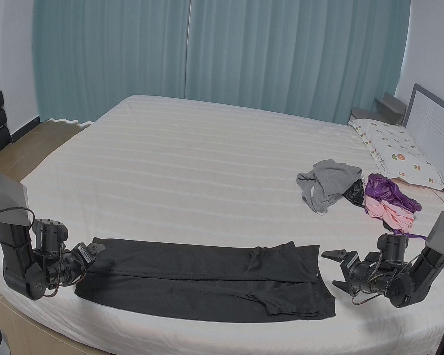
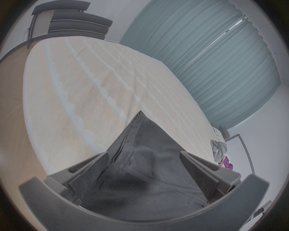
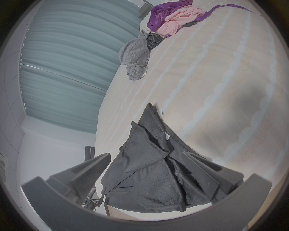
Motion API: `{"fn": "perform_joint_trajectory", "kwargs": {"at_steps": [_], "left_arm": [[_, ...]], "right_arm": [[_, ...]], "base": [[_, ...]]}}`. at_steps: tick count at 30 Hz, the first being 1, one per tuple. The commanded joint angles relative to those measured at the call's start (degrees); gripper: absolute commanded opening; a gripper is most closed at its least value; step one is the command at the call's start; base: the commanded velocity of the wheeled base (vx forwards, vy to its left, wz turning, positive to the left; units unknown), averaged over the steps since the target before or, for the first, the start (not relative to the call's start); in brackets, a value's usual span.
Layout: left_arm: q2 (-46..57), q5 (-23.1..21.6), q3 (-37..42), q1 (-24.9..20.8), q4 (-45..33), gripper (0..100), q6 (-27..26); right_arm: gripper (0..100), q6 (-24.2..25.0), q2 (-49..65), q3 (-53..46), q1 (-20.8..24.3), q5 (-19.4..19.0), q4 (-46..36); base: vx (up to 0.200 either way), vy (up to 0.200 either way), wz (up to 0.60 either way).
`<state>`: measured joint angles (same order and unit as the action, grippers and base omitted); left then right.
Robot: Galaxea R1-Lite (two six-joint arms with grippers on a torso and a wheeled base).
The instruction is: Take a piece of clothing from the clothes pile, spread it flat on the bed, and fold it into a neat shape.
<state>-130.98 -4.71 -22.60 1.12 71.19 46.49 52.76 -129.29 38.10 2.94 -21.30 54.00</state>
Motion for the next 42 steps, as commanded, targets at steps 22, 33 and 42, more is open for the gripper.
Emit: {"fn": "perform_joint_trajectory", "kwargs": {"at_steps": [22, 33, 42], "left_arm": [[-6.84, -5.14, -27.85, 2.66, -23.56, 100, -13.8], [-8.33, -2.59, -30.22, 3.54, -23.56, 0, -18.02], [-8.24, -0.92, -32.33, 4.86, -23.47, 0, -17.84]], "right_arm": [[100, -0.47, -0.43, -0.74, 0.67, 0.03, 0.14], [100, -0.38, -0.43, -0.74, 0.67, 0.03, 0.14], [100, -0.38, -0.43, -0.74, 0.67, 0.12, 0.14]], "base": [[0.0, 0.0, 0.0], [0.0, 0.0, 0.0], [0.0, 0.0, 0.0]]}}
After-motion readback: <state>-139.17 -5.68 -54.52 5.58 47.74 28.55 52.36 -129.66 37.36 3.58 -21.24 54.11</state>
